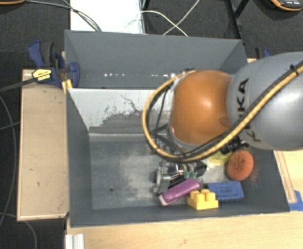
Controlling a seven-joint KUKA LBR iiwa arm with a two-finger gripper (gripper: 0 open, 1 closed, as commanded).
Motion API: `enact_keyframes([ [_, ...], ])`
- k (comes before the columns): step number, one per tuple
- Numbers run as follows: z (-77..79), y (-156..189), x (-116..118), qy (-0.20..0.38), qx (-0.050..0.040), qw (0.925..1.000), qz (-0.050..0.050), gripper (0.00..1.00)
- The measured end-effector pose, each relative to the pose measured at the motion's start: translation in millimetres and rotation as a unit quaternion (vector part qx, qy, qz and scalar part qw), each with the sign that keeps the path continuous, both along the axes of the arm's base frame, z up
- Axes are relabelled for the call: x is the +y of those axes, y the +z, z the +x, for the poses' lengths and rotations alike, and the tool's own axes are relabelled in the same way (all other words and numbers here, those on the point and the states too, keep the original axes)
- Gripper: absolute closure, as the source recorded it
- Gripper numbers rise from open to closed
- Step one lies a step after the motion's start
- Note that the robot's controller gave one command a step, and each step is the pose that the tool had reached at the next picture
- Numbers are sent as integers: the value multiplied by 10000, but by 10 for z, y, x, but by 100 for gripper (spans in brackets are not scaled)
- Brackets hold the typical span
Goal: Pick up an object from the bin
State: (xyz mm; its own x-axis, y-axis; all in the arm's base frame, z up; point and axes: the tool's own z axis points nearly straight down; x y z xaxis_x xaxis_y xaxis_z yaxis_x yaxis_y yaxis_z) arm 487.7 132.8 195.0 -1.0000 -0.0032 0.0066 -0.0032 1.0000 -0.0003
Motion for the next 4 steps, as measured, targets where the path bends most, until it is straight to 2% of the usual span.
enact_keyframes([
  [1, 18, 45, -9, -34, -42, 10000, 8, 0],
  [2, 196, -1243, -808, 1021, -16, 9948, 14, 0],
  [3, 84, -331, -961, 2458, -67, 9693, 10, 0],
  [4, 187, -1259, -808, 1019, -1, 9948, 15, 0],
])
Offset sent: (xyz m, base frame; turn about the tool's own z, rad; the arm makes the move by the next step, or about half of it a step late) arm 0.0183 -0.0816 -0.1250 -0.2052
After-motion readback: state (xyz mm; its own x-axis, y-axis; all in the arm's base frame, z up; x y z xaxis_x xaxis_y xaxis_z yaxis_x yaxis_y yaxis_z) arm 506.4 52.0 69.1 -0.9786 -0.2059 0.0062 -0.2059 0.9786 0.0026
